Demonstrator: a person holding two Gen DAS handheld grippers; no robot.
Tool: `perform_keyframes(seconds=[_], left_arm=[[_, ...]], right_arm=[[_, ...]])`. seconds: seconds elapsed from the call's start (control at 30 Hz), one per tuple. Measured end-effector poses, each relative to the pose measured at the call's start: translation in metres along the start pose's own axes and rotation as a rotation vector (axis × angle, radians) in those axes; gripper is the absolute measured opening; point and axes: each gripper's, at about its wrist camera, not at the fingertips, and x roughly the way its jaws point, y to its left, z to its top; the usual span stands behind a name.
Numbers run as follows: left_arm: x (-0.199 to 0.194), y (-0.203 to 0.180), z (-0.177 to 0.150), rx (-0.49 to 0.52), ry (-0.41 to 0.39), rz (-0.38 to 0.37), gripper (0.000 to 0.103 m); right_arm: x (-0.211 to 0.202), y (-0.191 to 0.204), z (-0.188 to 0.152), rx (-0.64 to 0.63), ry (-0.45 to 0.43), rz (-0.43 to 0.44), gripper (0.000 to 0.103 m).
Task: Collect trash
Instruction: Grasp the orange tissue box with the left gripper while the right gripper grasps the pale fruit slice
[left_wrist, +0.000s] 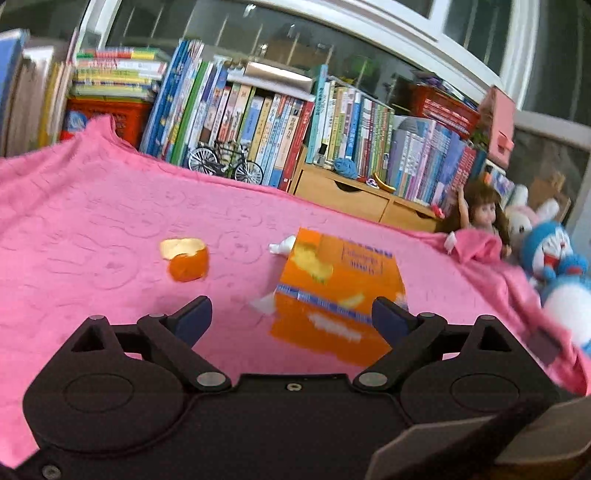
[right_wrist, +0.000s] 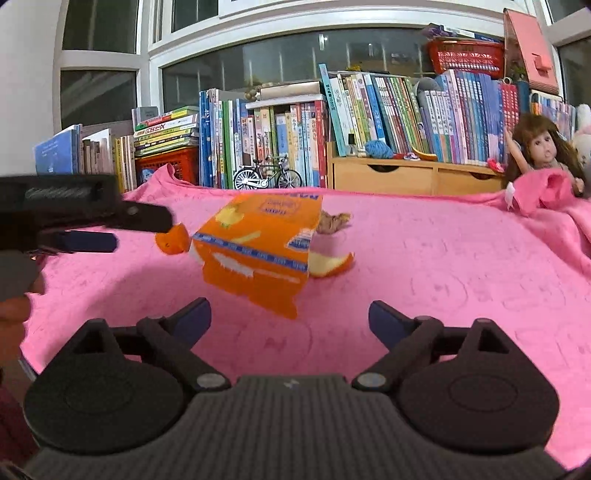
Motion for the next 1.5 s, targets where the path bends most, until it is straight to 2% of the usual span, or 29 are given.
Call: perform_keyframes(seconds=[0.23,0.4,0.47,0.6,0.63,0.73,0.87,1.1,1.13,1.2,1.27,1.37,1.5], left_arm=[[0.072,0.001,0.016,-0.039,0.039,0.023,0.094],[0.108,0.006,0.011,-0.103,0.11,-0.025,0.096],[0.114,0.009,0.008,-0.158,0.124,-0.055,0.096],[0.126,0.011,0.006,-0.228,0.204,-0.155,0.094],[0.125,0.011,0.004,-0.233,0.203,-0.152,0.094],[0.124,0.011,0.004,-0.23,0.194,-0.144,0.092],[0.117,0.02,0.008,-0.282,0.188,-0.142,0.083],[0.094,0.034,0.011,-0.315,0.165,-0.132,0.062],[0.09,0.035,0.012,-0.318,0.162,-0.14,0.046],[0.081,0.04,0.014,-0.353,0.153,-0.152,0.043],[0.073,0.042,0.018,-0.361,0.142,-0.156,0.034],[0.059,0.045,0.023,-0.356,0.112,-0.147,0.025],[0.037,0.052,0.029,-0.323,0.058,-0.102,0.024]], right_arm=[[0.037,0.002,0.01,-0.067,0.037,-0.001,0.097],[0.063,0.016,0.014,-0.183,0.089,-0.017,0.097],[0.071,0.02,0.017,-0.208,0.118,0.011,0.093],[0.078,0.026,0.02,-0.223,0.147,0.049,0.078],[0.079,0.027,0.02,-0.23,0.146,0.044,0.072],[0.075,0.028,0.018,-0.236,0.136,0.045,0.068],[0.066,0.027,0.012,-0.262,0.126,0.058,0.062],[0.052,0.034,0.007,-0.308,0.106,0.091,0.065],[0.051,0.033,0.007,-0.305,0.106,0.1,0.067],[0.048,0.031,0.007,-0.295,0.103,0.106,0.07],[0.047,0.028,0.007,-0.299,0.104,0.101,0.073],[0.044,0.023,0.007,-0.3,0.104,0.089,0.073],[0.044,0.008,0.01,-0.258,0.096,0.048,0.076]])
